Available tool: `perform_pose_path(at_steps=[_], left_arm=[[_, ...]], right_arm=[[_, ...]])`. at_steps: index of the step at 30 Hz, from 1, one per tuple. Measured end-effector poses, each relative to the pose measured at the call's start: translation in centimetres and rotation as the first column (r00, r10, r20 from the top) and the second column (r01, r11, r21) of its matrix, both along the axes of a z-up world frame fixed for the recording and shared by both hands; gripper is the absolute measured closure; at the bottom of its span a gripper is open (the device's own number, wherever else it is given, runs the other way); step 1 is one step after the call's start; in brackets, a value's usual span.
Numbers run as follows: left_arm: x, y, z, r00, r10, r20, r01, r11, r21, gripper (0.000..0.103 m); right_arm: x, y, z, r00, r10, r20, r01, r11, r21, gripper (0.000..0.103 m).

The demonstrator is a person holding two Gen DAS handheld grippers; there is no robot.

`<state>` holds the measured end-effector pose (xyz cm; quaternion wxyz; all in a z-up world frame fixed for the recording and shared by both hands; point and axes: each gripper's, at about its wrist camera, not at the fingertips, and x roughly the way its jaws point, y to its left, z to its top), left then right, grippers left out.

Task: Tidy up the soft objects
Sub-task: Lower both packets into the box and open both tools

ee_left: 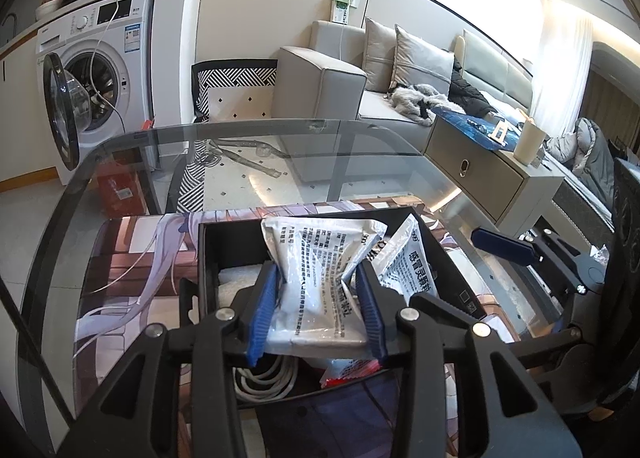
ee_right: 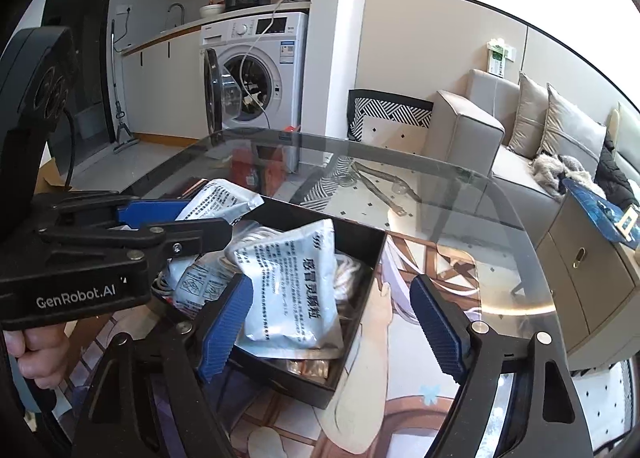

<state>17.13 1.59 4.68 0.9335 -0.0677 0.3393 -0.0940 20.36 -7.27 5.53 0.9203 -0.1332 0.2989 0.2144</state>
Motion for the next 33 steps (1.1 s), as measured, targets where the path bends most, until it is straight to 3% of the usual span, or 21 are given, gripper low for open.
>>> perform_pose_path(at_steps=[12, 24, 29, 31, 33], left_arm=[[-0.5, 0.1, -0.7, 0.999, 0.024, -0.022, -0.023, 0.998, 0.051, 0.059], [-1.7, 0.2, -0.5, 0.999, 0.027, -0.035, -0.026, 0.998, 0.051, 0.041], [-2.8, 0.5, 0.0, 1.0, 0.011, -0.024, -0.01, 1.0, 0.03, 0.02], [-3.5, 0.6, 0.3, 1.0, 0.016, -0.005, -0.016, 0.999, 0.038, 0.005], [-4.2, 0.8, 0.6, 0.999, 0.027, 0.027, -0.028, 0.999, 0.04, 0.002]], right_arm=[[-0.5, -0.3, 0.3, 1.0, 0.001, 0.004, -0.001, 1.0, 0.014, 0.016], [-1.6, -1.1, 0.4, 1.0, -0.004, 0.009, 0.003, 1.0, 0.03, 0.013], [-2.1, -1.8, 0.5, 1.0, -0.006, 0.012, 0.005, 0.999, 0.052, 0.009], [-2.3, -2.2, 0.5, 1.0, -0.005, 0.011, 0.004, 0.997, 0.071, 0.005], [-2.6, -2.5, 0.5, 1.0, -0.006, 0.014, 0.005, 0.996, 0.091, 0.003]])
